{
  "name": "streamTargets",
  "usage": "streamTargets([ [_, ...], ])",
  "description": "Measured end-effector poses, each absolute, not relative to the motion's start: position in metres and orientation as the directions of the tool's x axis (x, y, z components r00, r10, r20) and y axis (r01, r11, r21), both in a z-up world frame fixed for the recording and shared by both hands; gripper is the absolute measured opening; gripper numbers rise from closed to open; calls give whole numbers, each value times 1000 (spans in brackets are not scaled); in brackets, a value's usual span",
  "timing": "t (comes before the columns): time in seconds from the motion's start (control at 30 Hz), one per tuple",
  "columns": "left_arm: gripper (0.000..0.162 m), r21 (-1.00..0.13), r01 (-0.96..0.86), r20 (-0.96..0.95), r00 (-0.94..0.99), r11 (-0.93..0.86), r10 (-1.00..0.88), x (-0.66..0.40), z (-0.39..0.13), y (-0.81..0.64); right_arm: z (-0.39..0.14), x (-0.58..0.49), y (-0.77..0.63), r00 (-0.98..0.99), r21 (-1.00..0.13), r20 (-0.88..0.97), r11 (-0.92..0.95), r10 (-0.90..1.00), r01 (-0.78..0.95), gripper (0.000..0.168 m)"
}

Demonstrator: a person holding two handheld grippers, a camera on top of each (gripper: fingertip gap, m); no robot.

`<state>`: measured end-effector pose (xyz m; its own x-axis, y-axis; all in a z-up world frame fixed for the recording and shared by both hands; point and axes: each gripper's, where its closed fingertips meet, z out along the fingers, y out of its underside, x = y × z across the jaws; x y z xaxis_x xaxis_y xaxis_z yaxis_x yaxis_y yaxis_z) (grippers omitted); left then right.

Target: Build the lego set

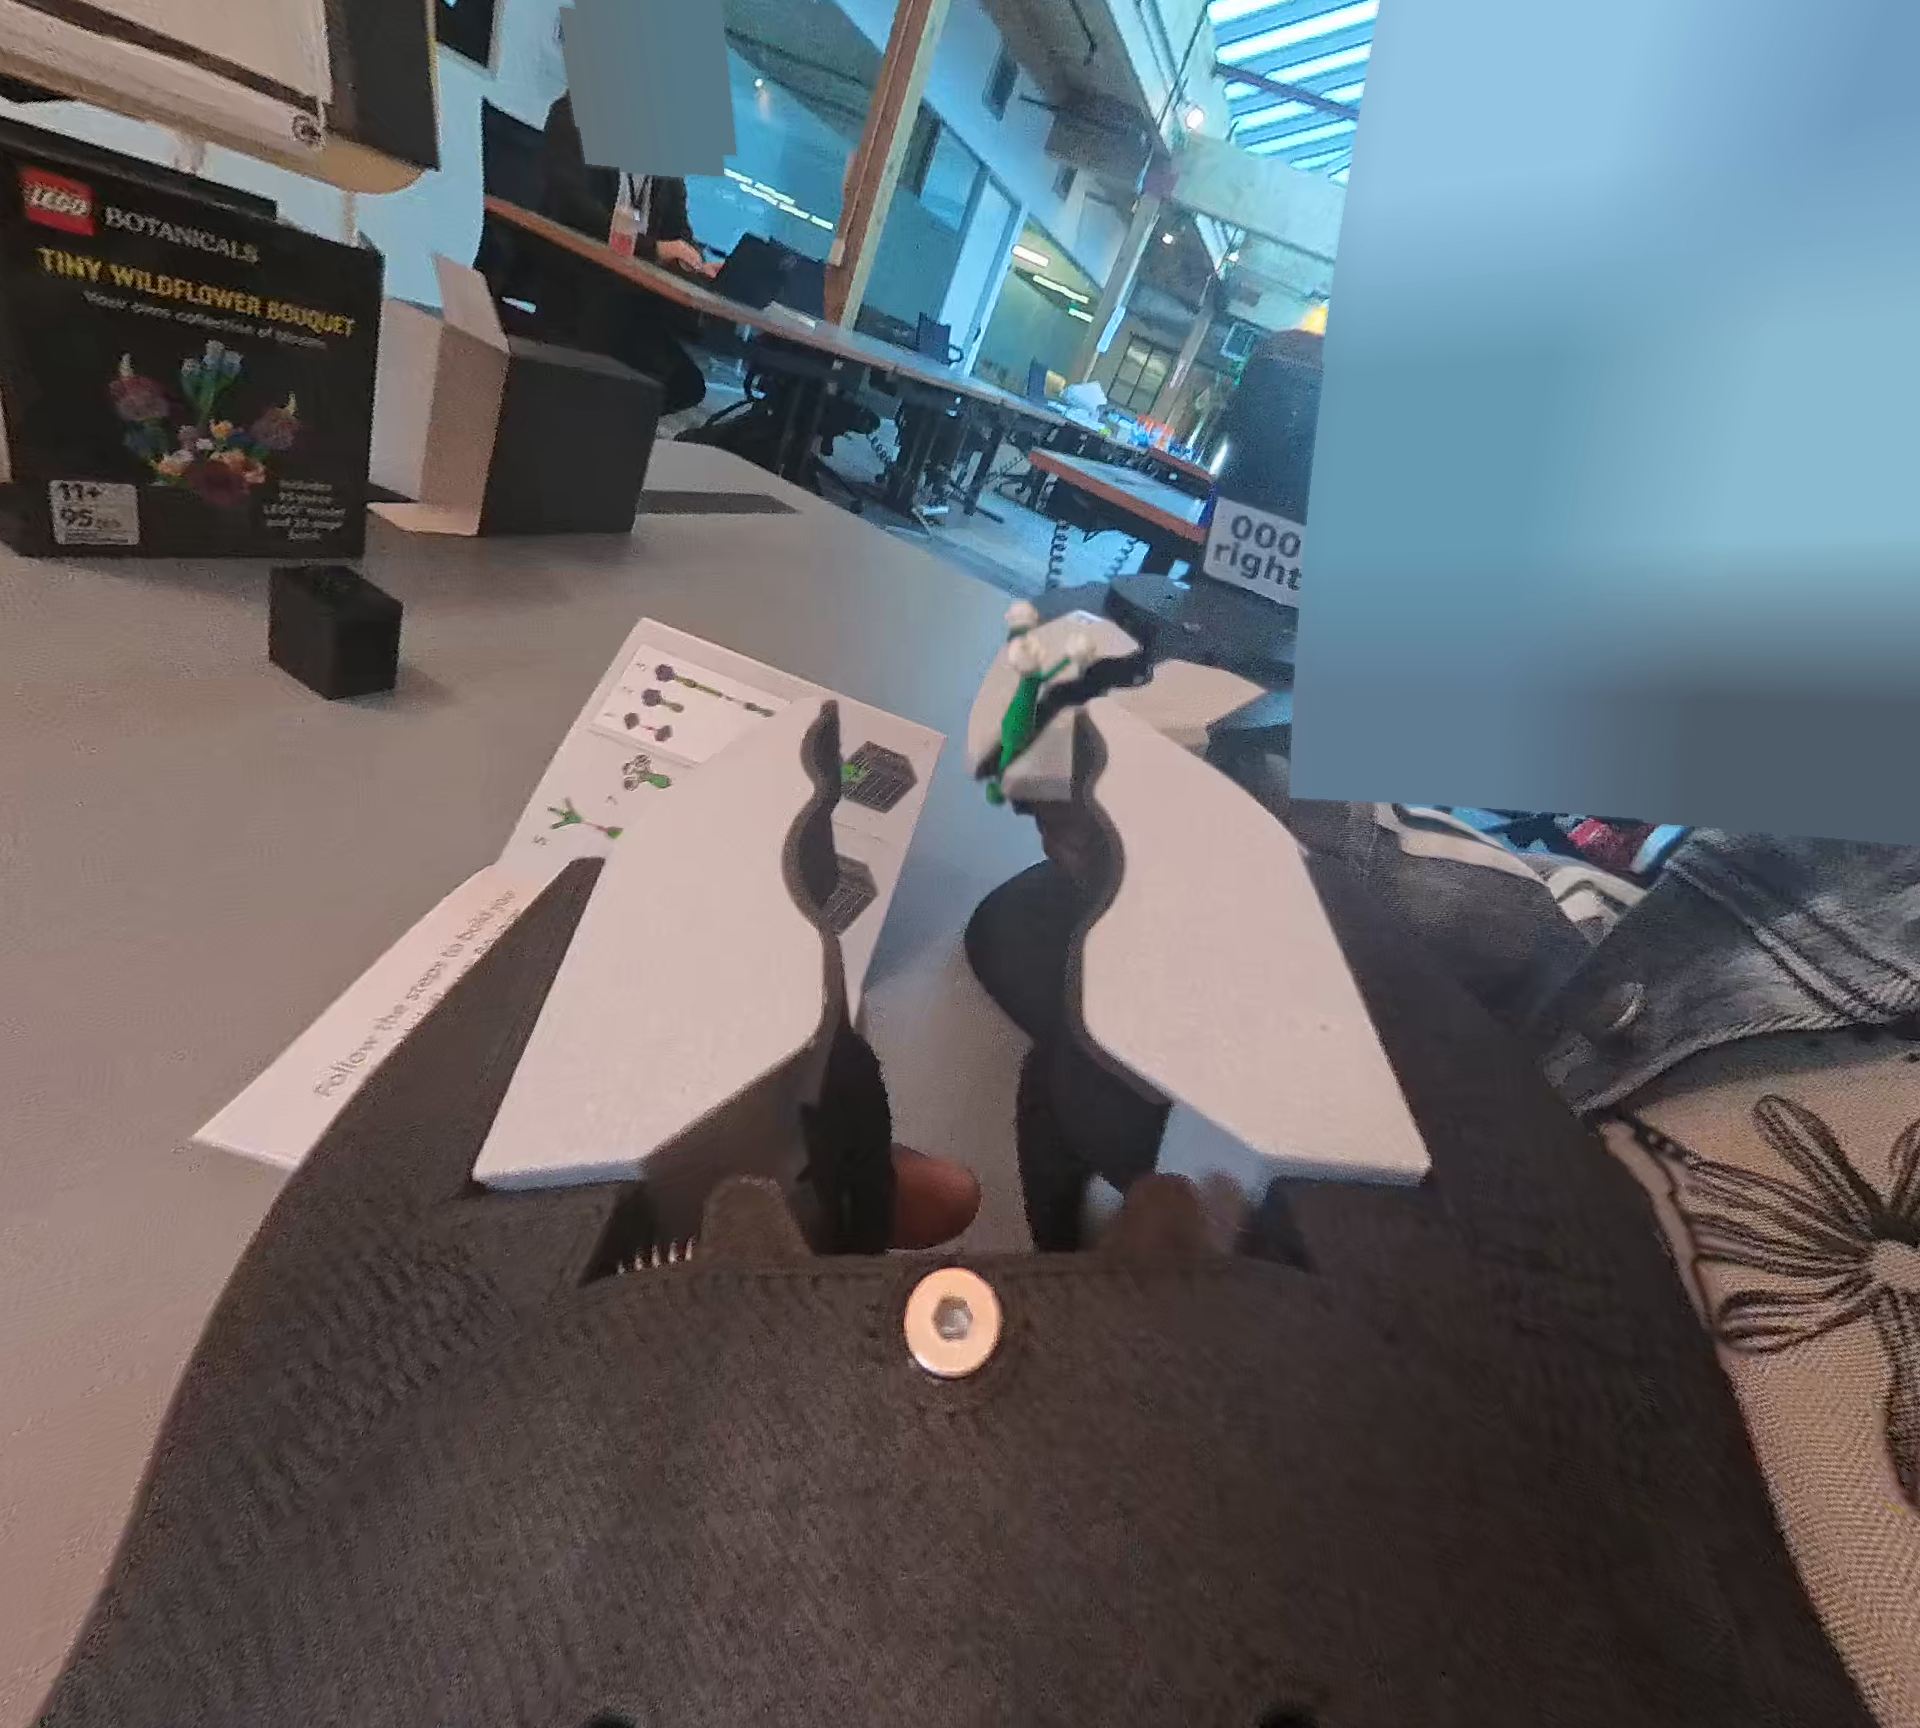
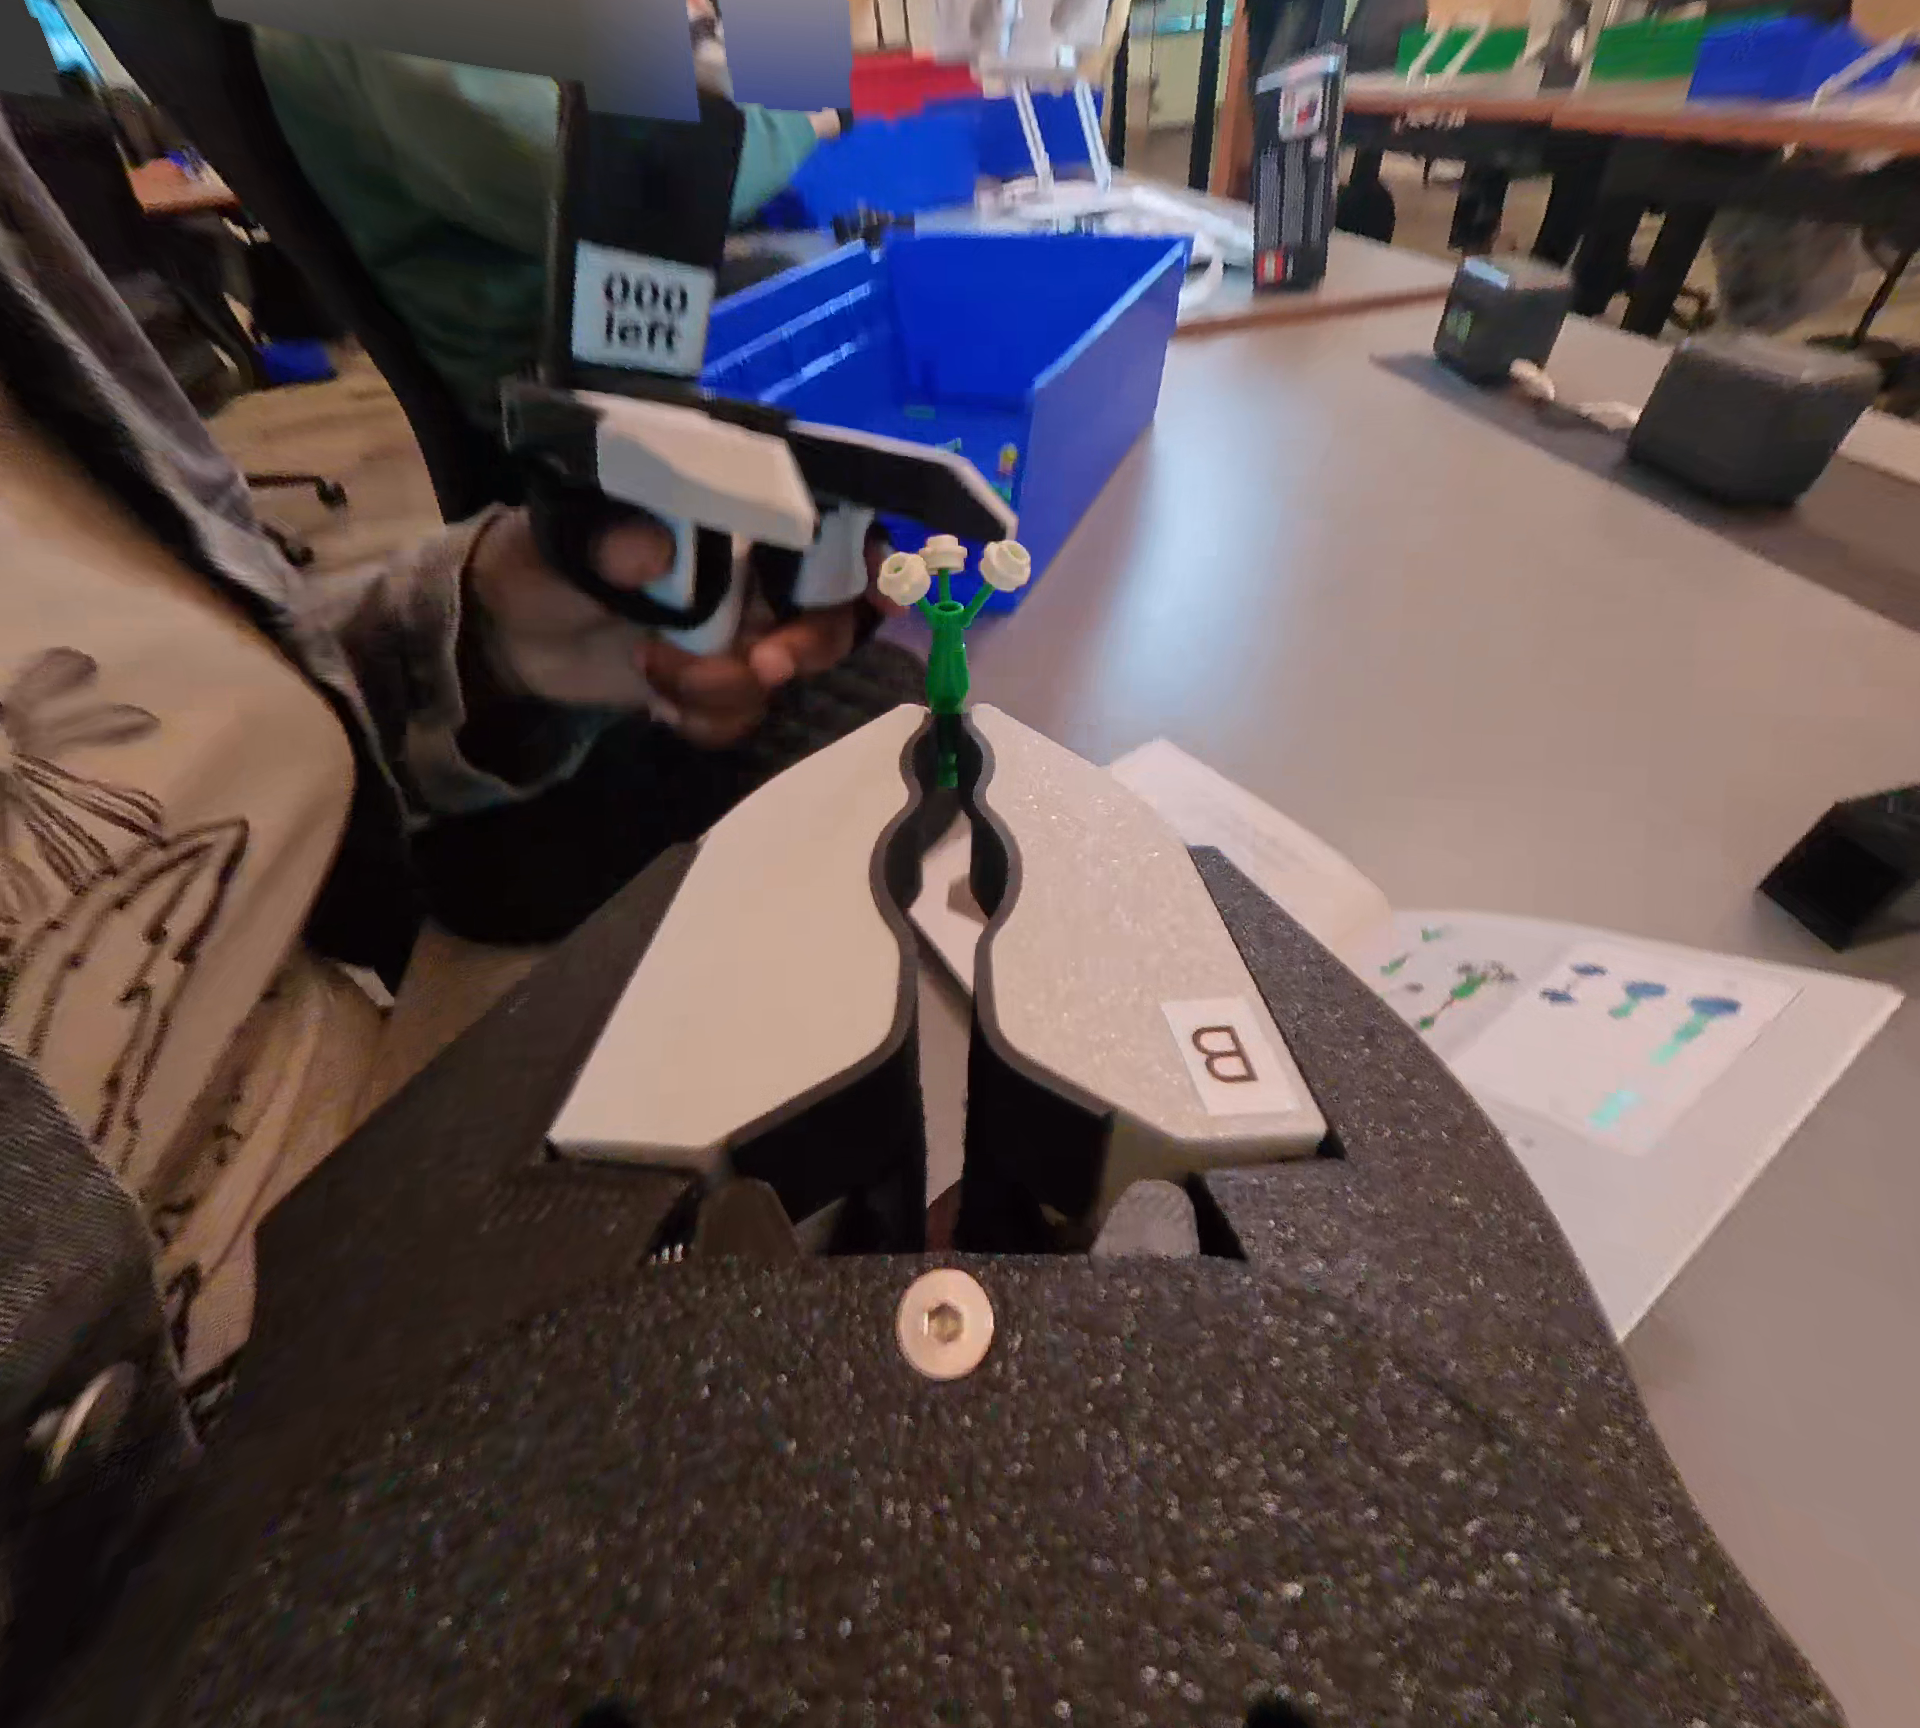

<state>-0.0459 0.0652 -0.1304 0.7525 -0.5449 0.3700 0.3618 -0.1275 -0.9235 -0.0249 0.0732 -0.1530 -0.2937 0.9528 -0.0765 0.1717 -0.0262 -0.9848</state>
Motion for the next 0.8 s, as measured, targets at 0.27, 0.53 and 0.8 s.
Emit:
streamTargets([
  [0.27, 31, -956, 241, 291, 698, -167, -655, -28, -145, 70, -171, -28, 68, -336, -966, -211, -143, 918, 216, 2],
  [0.53, 29, -938, 310, 334, 695, -153, -637, -38, -141, 71, -176, -30, 63, -342, -965, -181, -100, 922, 241, 2],
  [0.8, 28, -951, 256, 306, 686, -175, -660, -29, -147, 69, -177, -30, 63, -340, -966, -167, -85, 926, 244, 2],
])
